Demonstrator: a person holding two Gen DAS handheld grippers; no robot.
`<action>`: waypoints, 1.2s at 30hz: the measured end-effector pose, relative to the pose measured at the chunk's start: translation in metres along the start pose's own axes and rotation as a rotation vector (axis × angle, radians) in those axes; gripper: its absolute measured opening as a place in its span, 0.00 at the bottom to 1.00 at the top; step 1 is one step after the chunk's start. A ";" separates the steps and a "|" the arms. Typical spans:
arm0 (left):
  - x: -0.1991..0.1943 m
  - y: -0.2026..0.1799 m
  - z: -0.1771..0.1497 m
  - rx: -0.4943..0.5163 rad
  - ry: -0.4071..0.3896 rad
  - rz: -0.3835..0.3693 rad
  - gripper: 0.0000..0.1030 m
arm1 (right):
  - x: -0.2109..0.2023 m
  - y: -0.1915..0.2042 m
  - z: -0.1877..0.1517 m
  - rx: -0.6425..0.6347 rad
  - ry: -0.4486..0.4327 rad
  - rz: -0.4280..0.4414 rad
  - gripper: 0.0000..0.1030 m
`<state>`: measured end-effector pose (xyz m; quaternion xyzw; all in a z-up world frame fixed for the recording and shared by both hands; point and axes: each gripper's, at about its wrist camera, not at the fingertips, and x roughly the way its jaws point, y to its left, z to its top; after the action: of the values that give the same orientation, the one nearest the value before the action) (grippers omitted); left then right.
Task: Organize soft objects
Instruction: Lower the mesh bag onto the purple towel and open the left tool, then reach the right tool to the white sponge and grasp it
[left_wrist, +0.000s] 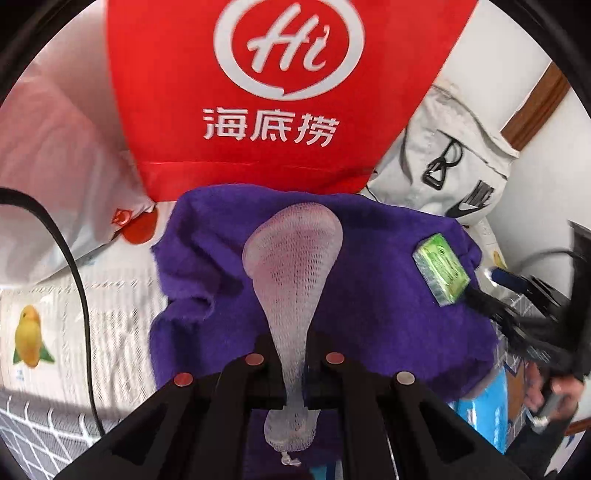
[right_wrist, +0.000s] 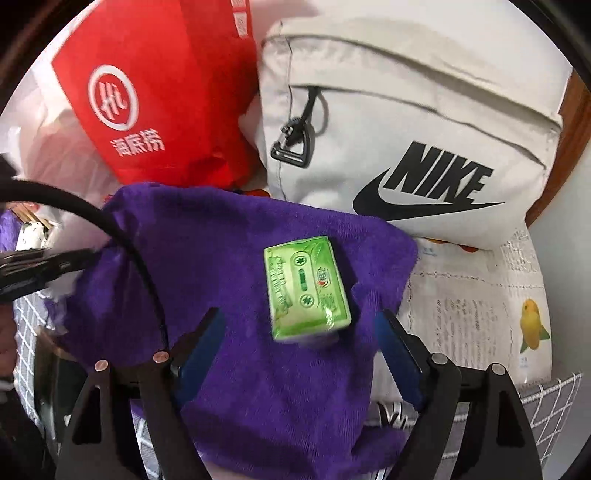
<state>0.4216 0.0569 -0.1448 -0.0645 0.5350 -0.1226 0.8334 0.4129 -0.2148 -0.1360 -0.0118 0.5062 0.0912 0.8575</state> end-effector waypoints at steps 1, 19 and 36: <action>0.007 -0.001 0.004 0.001 0.006 0.002 0.05 | -0.003 0.001 -0.001 0.000 -0.005 0.003 0.80; 0.055 -0.017 0.029 0.016 0.047 0.094 0.62 | -0.058 0.006 -0.059 0.025 -0.083 0.072 0.80; -0.019 -0.026 0.015 0.007 -0.010 0.096 0.67 | -0.113 0.016 -0.115 0.061 -0.125 0.112 0.80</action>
<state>0.4243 0.0362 -0.1158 -0.0361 0.5329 -0.0840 0.8412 0.2574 -0.2285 -0.0921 0.0483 0.4541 0.1242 0.8809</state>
